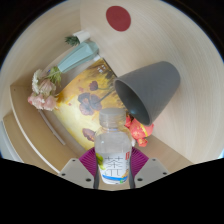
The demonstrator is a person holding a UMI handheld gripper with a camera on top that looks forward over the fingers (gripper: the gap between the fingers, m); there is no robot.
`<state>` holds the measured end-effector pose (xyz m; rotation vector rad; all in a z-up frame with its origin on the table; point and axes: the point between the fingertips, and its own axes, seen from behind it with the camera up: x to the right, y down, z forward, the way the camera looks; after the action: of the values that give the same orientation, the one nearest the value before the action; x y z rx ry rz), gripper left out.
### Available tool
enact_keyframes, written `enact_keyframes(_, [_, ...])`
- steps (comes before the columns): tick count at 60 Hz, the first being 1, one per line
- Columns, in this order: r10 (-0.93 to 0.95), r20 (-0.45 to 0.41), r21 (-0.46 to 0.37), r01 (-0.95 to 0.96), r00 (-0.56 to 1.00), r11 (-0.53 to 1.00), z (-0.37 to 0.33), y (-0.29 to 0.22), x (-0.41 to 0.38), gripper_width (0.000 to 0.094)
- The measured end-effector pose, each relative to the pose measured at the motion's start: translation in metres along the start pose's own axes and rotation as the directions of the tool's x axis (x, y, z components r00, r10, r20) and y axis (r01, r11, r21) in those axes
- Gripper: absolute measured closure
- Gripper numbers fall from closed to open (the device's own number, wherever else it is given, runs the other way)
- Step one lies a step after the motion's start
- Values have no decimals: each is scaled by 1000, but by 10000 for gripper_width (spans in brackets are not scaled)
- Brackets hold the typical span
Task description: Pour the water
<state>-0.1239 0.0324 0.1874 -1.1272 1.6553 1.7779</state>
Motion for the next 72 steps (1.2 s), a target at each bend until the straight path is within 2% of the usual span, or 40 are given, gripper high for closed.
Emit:
enact_keyframes(6, [-239, 7, -6, 239, 971, 971, -3, 6, -20, 527])
enact_keyframes(11, [-500, -5, -23, 500, 866, 866, -5, 11, -41, 512])
enact_keyframes(16, [-775, -31, -8, 775, 631, 631, -14, 2, -65, 513])
enact_keyframes(20, [-923, -46, -43, 922, 383, 385, -26, -3, -91, 512])
enact_keyframes(24, [-991, -62, -53, 991, 119, 122, -34, -16, -113, 510])
enact_keyframes(29, [-981, -112, -78, 985, -161, -153, -43, -42, -136, 511])
enact_keyframes(36, [-905, -185, -115, 923, -383, -367, -47, -86, -154, 510])
enact_keyframes(42, [-833, -276, -151, 878, -479, -455, -51, -134, -158, 510])
enact_keyframes(46, [-800, -305, -189, 856, -517, -482, -53, -162, -153, 512])
enact_keyframes(57, [-805, -311, -249, 861, -505, -444, -48, -224, -112, 495])
enact_keyframes(72, [-796, -308, -314, 845, -521, -432, -47, -272, -57, 497])
